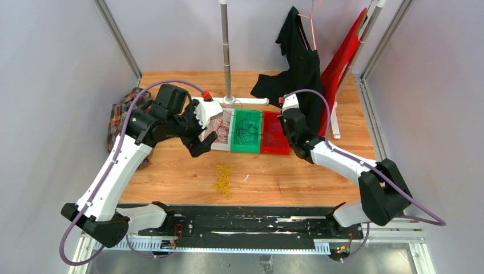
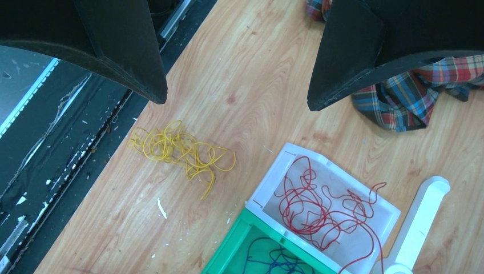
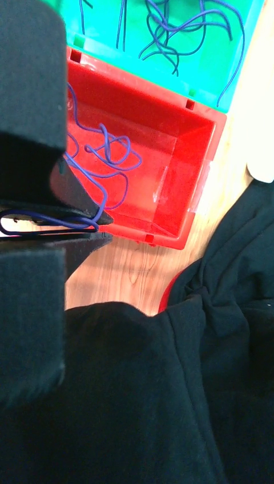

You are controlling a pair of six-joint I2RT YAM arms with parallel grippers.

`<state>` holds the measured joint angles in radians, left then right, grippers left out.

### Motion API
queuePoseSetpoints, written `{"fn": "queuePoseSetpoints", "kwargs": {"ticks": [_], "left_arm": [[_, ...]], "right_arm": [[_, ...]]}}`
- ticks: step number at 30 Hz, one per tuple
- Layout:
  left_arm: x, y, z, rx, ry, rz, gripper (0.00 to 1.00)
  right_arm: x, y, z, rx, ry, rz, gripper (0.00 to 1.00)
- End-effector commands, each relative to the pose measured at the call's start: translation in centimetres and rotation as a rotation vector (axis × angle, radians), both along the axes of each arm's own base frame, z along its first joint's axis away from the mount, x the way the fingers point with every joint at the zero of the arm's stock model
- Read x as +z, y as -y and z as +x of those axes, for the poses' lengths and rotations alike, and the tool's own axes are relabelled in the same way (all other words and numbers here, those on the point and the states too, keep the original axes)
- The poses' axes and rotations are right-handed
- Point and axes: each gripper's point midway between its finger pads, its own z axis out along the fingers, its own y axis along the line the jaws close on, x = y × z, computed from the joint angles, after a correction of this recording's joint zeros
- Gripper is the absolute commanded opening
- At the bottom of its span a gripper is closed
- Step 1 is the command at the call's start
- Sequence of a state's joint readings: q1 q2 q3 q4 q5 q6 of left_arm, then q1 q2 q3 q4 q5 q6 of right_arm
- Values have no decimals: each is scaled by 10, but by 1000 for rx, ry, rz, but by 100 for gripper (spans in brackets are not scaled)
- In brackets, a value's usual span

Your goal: Untangle the cables

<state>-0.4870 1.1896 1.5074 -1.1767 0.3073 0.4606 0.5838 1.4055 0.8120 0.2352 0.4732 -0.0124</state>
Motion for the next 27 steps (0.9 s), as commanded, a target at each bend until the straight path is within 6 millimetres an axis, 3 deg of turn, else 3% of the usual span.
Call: {"fn": "queuePoseSetpoints", "kwargs": {"ticks": [1,4,8,10,17,21,27], "left_arm": [[-16,-4,-5,-9,-37,31,98],[-31,-6,-7,-16,-71,57,98],[-45,-9,-7,-29,-96,89,98],[-51,-10,-7,-36,-114,99,98],[-80,-4,-10,-84,-147,86,98],[-112,10,-12,-130,-190,39,95],[-163,26,-7,-182,-254,93,93]], "right_arm": [[-6,-14,10,17,-76,32,18],[-5,-29,17,44,-149,40,42],[-5,-36,9,18,-190,68,53],[0,-44,1,52,-174,95,65],[25,-65,-45,157,-129,166,68],[21,-76,-88,208,-146,223,68],[1,-61,-147,210,-192,290,68]]}}
